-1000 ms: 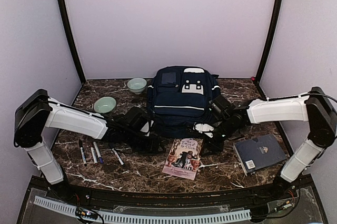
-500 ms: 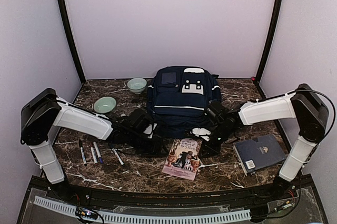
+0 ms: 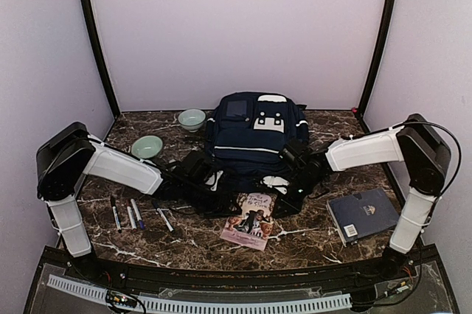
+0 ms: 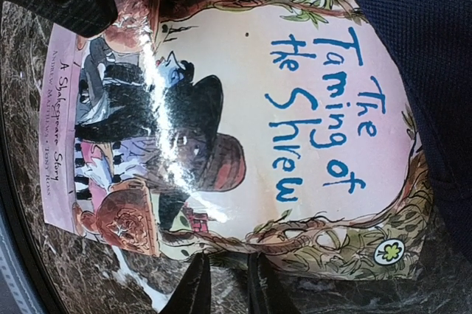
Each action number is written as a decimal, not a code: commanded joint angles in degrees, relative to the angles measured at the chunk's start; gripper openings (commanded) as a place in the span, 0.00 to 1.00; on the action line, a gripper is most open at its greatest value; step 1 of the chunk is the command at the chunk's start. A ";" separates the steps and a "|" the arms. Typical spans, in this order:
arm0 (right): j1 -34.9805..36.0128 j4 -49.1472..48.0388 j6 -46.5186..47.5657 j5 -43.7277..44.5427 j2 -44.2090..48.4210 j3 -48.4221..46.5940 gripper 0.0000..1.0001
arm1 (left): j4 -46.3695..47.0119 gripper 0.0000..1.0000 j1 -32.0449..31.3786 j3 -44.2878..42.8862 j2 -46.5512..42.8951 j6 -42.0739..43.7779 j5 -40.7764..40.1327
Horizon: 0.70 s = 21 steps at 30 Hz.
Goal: Pack the student bag
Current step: Pick up the book at the center of the board.
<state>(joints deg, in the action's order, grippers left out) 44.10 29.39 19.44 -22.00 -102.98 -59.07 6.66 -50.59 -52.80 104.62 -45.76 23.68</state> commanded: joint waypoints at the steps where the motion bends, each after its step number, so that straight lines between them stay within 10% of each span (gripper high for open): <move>1: 0.55 1.55 -0.39 6.57 -6.68 3.15 0.19 | 2.21 0.52 0.96 0.71 2.63 -2.88 4.55; 16: 0.63 2.34 -0.63 6.18 -9.34 2.72 0.18 | 39.17 0.43 1.05 7.53 3.81 -16.83 21.68; 21: 0.64 2.43 -0.56 6.89 -9.37 2.97 0.18 | 27.00 0.42 0.26 4.57 3.13 -11.95 19.79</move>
<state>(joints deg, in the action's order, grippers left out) 43.70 31.86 19.33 -21.78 -104.47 -60.38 30.55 -47.24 -44.12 108.75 -60.05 39.55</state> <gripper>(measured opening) 0.179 0.424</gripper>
